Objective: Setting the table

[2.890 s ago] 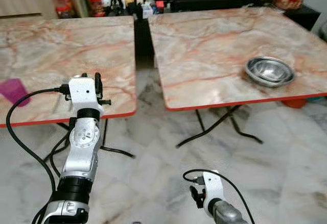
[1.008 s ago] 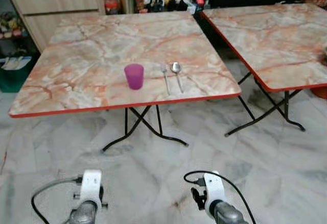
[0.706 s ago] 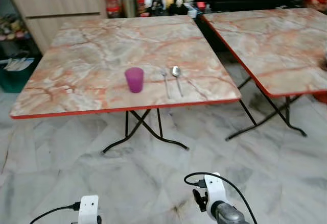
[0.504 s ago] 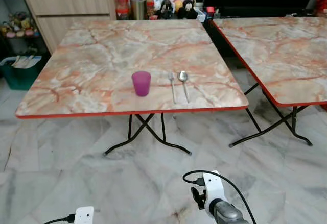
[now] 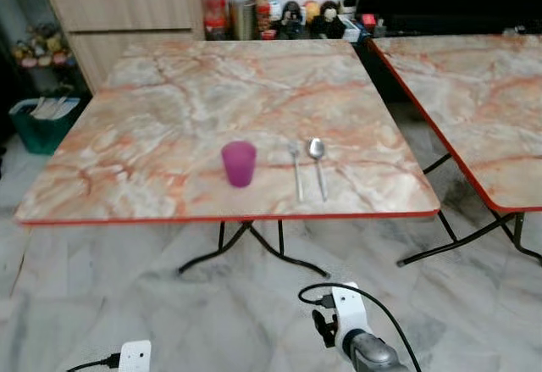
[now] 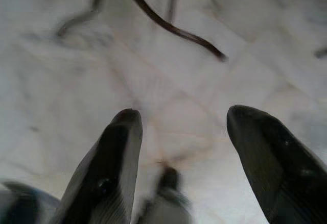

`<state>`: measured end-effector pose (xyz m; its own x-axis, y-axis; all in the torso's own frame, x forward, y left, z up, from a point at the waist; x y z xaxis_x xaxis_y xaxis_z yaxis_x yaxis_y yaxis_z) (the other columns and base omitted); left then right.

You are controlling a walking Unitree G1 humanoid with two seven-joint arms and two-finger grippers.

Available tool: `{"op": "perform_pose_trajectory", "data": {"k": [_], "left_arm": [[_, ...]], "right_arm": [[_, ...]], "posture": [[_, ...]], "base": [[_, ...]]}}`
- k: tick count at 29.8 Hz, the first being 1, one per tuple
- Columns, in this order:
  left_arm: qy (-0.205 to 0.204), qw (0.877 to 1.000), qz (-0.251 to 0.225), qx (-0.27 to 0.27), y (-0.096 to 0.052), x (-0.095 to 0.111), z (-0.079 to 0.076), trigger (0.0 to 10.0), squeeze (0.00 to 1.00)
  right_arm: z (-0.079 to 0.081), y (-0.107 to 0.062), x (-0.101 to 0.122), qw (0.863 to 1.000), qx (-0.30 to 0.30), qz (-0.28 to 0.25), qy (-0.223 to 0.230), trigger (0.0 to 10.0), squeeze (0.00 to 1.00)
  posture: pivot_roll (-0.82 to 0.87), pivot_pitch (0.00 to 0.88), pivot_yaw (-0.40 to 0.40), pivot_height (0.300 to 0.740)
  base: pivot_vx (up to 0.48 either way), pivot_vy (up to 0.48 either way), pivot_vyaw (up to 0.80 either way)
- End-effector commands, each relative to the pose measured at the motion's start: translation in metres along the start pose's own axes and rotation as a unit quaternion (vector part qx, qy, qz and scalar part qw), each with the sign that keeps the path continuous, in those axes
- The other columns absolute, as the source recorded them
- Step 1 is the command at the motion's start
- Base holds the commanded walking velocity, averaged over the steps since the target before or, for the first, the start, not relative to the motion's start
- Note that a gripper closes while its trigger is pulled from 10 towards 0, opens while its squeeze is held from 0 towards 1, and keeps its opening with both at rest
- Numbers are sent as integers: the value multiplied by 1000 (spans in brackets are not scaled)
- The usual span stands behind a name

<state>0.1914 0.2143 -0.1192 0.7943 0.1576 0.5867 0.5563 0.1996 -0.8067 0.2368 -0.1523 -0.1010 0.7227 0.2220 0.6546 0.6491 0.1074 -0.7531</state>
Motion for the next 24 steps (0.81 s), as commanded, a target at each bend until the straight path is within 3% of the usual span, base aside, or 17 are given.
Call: {"op": "perform_pose_trajectory", "data": {"k": [1, 5, 24], "left_arm": [[-1, 1000, 10, 13, -1, -7, 11, 10000, 0], [0, 1000, 8, 14, -1, -6, 11, 10000, 0], [10, 1000, 13, 4, -2, -13, 6, 10000, 0]], "right_arm": [[8, 3, 14, 1000, 8, -18, 9, 10000, 0], [7, 3, 16, 1000, 6, -20, 6, 10000, 0], [-9, -5, -14, 1000, -13, -1, 5, 10000, 0]], "posture": [[136, 40, -14, 715], [131, 50, -14, 715], [114, 66, -20, 715]], "base": [[480, 0, 0], [401, 0, 0], [0, 0, 0]]}}
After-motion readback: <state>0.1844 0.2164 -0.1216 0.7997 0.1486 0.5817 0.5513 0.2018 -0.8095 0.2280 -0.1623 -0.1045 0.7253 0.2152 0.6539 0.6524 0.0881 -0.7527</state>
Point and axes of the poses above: a point about 5 cm out from each wrist's last joint towards the gripper, its own y axis pointing out of the wrist towards the gripper, its own x axis along the axis of the wrist's last joint, z = x × y, the point moved 4 cm from there along y, pointing out of the wrist towards the gripper, and after that the axes turned 5 degrees about -y, right-handed, at the moved point
